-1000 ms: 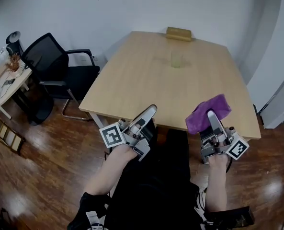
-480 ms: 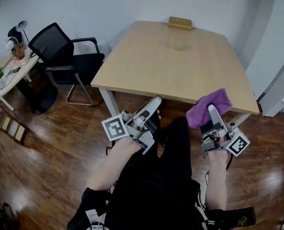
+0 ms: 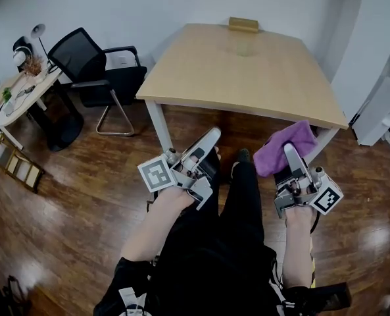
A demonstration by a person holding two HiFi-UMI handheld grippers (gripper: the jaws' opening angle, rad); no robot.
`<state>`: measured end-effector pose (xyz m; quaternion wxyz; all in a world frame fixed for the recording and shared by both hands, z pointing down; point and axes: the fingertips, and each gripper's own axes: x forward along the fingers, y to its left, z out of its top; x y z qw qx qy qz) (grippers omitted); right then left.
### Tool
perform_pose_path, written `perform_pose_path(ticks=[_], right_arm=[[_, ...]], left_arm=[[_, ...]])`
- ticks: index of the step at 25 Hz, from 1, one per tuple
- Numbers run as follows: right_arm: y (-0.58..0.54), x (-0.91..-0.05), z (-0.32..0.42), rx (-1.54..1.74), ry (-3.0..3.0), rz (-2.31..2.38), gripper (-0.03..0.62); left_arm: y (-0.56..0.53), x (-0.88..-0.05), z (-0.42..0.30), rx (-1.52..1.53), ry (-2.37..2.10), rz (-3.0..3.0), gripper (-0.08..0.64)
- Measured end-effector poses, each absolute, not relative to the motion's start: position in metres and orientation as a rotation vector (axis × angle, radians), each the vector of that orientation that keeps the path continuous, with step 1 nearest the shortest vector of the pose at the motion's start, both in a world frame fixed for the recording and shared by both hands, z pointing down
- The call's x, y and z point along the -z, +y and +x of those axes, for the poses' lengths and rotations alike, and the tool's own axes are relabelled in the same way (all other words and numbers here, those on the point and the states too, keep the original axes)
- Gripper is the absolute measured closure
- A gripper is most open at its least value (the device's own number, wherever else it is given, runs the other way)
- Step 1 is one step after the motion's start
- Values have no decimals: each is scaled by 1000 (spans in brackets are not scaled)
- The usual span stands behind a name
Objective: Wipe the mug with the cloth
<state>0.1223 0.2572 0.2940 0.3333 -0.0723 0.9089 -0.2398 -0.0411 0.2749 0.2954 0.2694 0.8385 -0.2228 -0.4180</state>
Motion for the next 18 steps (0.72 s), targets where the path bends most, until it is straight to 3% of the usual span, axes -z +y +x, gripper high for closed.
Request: perform_pose_path(ticks=[18], right_arm=[[369, -289, 151, 604, 2343, -179, 534]], left_arm=[[378, -291, 5, 1100, -560, 2278, 558]])
